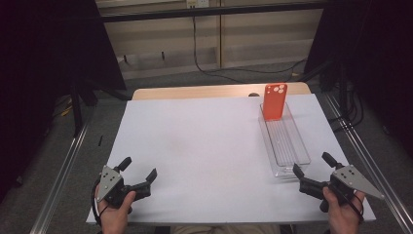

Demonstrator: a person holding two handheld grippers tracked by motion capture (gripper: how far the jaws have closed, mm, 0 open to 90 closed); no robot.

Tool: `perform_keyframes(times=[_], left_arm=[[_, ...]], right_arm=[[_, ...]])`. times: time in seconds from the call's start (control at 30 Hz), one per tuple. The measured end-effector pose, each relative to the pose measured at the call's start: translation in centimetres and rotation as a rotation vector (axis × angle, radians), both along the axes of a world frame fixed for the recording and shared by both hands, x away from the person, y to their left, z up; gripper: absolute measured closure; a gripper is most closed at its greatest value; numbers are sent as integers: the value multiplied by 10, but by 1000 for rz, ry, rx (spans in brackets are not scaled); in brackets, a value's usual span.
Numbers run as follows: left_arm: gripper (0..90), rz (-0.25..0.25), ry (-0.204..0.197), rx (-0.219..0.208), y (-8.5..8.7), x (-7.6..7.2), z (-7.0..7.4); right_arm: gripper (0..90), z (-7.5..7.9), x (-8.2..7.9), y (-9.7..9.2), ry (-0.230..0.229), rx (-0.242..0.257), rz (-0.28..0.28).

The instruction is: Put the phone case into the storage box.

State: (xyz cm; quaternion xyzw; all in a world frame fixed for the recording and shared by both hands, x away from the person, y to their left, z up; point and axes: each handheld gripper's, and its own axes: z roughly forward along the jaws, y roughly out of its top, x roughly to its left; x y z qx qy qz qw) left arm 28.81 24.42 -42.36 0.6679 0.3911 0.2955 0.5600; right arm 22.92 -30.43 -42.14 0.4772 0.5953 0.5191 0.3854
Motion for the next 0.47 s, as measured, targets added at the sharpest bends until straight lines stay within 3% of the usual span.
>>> perform_keyframes(times=[0.2,0.27,0.47], left_arm=[[29,-4,3,13,2,-2,-1],[29,-9,3,8,2,-2,-1],[30,-11,0,13,0,-1,-1]], right_arm=[[1,-6,-5,0,13,-19,37],[0,-7,-5,-2,16,-2,69],[3,-7,-1,-3,18,32,66]])
